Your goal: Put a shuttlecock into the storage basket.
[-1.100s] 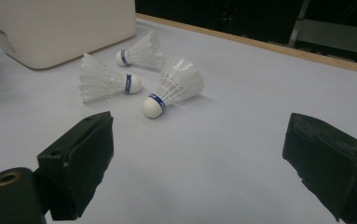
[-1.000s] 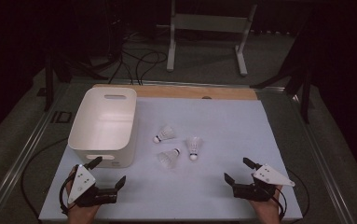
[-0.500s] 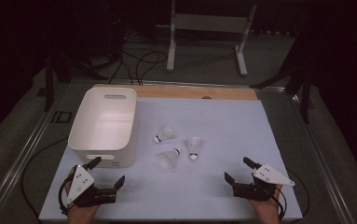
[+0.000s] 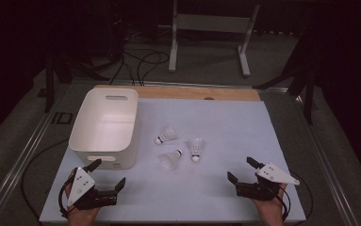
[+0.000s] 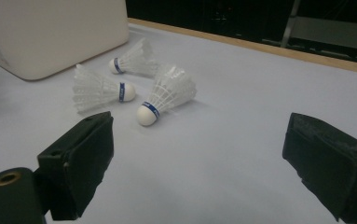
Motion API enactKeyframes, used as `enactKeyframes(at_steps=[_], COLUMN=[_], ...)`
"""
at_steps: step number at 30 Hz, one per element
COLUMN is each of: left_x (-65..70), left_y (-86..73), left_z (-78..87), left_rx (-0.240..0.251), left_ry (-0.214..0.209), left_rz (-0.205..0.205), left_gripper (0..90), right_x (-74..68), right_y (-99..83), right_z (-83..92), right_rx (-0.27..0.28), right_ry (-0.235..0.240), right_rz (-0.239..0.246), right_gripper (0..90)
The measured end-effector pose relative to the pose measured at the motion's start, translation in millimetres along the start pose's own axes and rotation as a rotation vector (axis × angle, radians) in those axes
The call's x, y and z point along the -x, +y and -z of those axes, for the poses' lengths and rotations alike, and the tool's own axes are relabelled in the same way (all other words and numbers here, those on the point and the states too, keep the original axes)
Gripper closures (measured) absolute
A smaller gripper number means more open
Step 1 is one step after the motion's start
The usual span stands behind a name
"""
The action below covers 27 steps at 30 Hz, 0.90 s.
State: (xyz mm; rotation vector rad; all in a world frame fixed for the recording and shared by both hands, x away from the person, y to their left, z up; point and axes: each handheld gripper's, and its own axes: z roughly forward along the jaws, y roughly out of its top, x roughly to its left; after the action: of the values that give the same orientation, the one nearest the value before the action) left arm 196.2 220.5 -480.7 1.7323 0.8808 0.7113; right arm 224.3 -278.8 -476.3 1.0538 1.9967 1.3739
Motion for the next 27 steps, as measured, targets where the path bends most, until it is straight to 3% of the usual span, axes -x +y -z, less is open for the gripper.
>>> enactKeyframes(at_steps=[27], left_x=[2.1], left_y=[-2.3], left_z=[-4.4], left_rx=[-0.017], left_ry=[-0.015], left_rz=[-0.005], left_gripper=[0.9], right_x=[-0.9], right_y=[27.6], right_z=[-12.2], right_rx=[-0.022], right_ry=[0.020], right_rz=[0.010], right_gripper=[8.7])
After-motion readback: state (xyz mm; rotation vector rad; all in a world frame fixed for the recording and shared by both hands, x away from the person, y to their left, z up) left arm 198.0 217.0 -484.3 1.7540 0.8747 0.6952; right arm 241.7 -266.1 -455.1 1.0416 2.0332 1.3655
